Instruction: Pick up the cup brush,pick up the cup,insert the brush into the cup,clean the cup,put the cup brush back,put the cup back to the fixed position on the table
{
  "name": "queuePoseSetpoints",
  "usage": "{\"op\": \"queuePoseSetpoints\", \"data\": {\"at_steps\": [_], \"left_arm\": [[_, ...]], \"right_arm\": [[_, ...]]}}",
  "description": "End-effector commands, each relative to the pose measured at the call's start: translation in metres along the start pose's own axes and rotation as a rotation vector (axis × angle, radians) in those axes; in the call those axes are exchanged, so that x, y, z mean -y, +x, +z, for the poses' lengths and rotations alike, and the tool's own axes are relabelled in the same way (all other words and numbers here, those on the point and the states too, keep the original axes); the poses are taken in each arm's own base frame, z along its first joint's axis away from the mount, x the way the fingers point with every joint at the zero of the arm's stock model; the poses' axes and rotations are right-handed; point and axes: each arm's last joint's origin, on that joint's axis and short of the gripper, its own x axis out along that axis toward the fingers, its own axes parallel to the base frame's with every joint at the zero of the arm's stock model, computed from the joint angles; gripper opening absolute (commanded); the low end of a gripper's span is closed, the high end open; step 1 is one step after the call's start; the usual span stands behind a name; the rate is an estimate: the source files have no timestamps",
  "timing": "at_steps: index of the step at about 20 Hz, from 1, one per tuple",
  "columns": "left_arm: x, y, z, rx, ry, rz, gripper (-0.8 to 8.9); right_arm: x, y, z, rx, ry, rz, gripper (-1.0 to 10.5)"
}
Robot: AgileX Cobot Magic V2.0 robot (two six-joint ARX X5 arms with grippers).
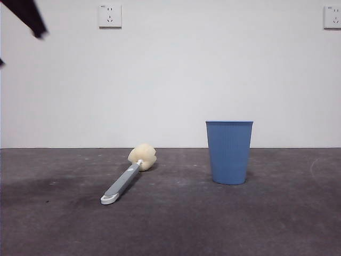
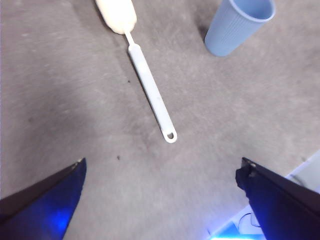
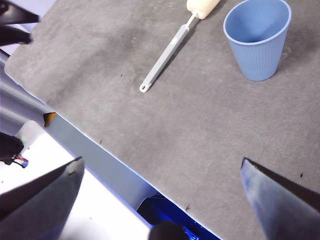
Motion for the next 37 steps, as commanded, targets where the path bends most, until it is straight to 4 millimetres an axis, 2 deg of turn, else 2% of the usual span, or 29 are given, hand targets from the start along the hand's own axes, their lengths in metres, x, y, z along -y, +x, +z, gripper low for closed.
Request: {"op": "queuePoseSetpoints", "data": {"at_steps": [1,5,8,13,16,21,27,28,30,33,34,36,37], "left_arm": [[0.014,0.029,0.013,-0.029,-0.021,0.060,5.64],[0.036,0.083,0.027,-0.087,0.013,0.102,5.64],[0.044,0.121,0.027,-0.120,0.013,0.131,5.64],[0.040,0.178,0.016,-0.194,-0.018,0.203,5.63],[0.036,0.199,0.008,-0.227,-0.036,0.239,5.63],[0.035,0.215,0.002,-0.235,-0.056,0.270,5.63],[0.033,0.219,-0.002,-0.253,-0.076,0.302,5.61],[0.033,0.220,-0.003,-0.263,-0.081,0.306,5.50],[0.032,0.224,-0.007,-0.287,-0.094,0.313,4.62],[0.036,0.227,-0.011,-0.309,-0.084,0.309,4.61],[0.039,0.227,-0.012,-0.309,-0.077,0.308,4.02],[0.042,0.227,-0.013,-0.315,-0.070,0.297,1.16],[0.042,0.227,-0.014,-0.322,-0.069,0.288,0.31]], "right_arm": [[0.000,0.000,0.001,0.004,0.009,-0.001,6.0],[0.000,0.000,0.001,0.004,0.020,-0.001,6.0],[0.000,0.000,0.001,0.004,0.024,-0.001,6.0],[0.000,0.000,0.001,0.004,0.025,-0.001,6.0],[0.000,0.000,0.001,0.004,0.025,0.000,6.0],[0.000,0.000,0.001,0.004,0.032,0.003,6.0],[-0.001,0.000,0.001,0.004,0.036,0.003,6.0],[0.000,0.000,0.001,0.005,0.042,0.003,6.0],[-0.001,0.000,0.001,0.004,0.043,0.003,6.0],[-0.001,-0.001,0.001,0.006,0.046,0.004,6.0],[-0.001,-0.001,0.001,0.006,0.046,0.004,6.0],[-0.001,-0.001,0.001,0.006,0.046,0.003,5.9],[-0.001,-0.001,0.001,0.006,0.046,0.003,6.0]]}}
